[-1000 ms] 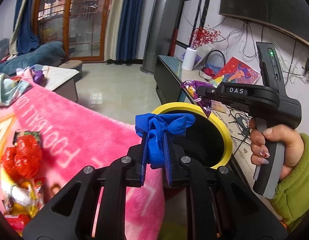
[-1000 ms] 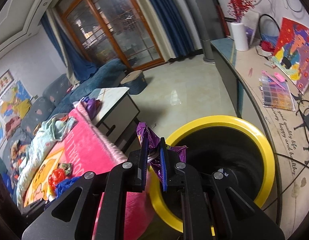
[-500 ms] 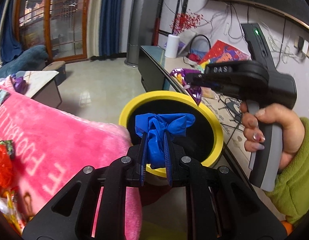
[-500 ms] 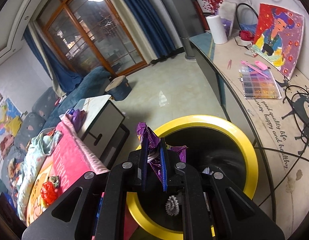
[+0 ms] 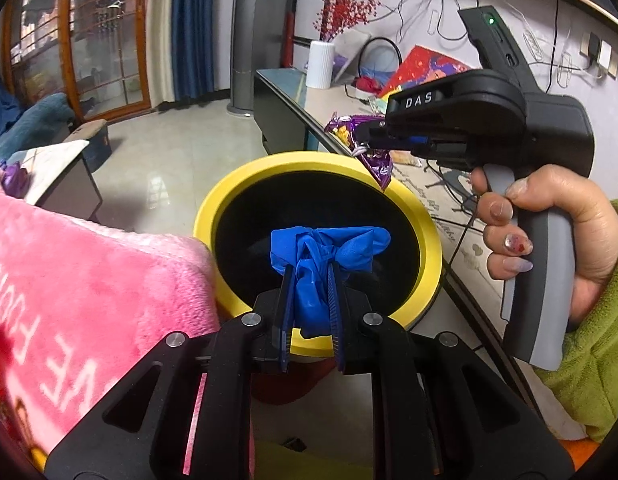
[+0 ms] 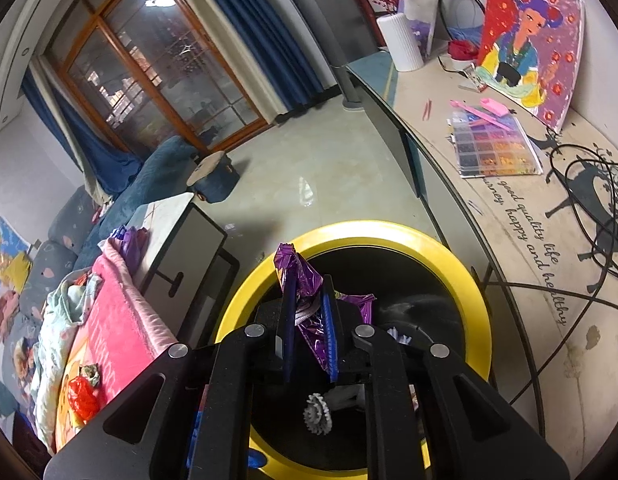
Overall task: Collect trash
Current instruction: 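Open both grippers to drop the glove and wrapper into the bin, then move both grippers back over the trash on the blanket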
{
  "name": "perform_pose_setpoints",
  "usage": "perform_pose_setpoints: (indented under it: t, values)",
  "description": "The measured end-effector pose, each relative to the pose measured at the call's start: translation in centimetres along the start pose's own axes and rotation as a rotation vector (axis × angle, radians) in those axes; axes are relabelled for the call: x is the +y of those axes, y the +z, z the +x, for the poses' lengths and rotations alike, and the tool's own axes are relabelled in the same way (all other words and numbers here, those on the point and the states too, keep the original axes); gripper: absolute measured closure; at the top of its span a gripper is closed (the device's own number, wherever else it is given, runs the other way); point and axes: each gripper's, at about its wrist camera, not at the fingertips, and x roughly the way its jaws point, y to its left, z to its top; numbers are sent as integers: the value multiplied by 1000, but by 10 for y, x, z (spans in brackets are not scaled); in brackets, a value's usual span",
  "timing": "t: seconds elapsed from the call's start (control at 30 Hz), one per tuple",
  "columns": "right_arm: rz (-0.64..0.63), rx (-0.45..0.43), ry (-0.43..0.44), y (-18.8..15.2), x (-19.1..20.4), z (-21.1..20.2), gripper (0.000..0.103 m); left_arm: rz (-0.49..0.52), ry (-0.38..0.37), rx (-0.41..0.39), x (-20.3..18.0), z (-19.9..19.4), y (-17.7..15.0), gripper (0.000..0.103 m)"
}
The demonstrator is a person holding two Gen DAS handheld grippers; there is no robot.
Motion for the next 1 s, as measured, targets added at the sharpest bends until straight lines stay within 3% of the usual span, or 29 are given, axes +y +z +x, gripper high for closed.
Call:
perform_pose_setpoints:
  t: [0.3, 0.37, 0.4, 0.43, 0.5, 0.57, 0.67, 0.83, 1.0]
  values:
    - [28, 17, -8, -1, -9, 6, 89, 10, -12, 35, -8, 21, 4, 92]
    - [47, 22, -7, 0, -14, 9, 79, 5, -8, 34, -8, 22, 4, 91]
    - [56, 23, -11, -1, -16, 9, 70, -5, -2, 34, -6, 22, 4, 85]
    - [60, 22, -18, -1, -18, 10, 69, -20, -1, 38, -4, 22, 4, 80]
    - [65, 26, -29, -1, -20, 11, 68, -41, 7, 41, 0, 21, 4, 57]
    - [70, 24, -38, -2, -21, 12, 65, -60, 13, 32, 3, 18, 4, 51]
    - [66, 17, -51, -2, -21, 11, 61, -95, 26, 17, 10, 11, 4, 29]
    - [44, -1, -64, -3, -14, 6, 55, -158, 34, -7, 23, -3, 2, 11]
    - [14, -8, -62, -4, -3, 2, 50, -212, 57, -54, 38, -23, 2, 11]
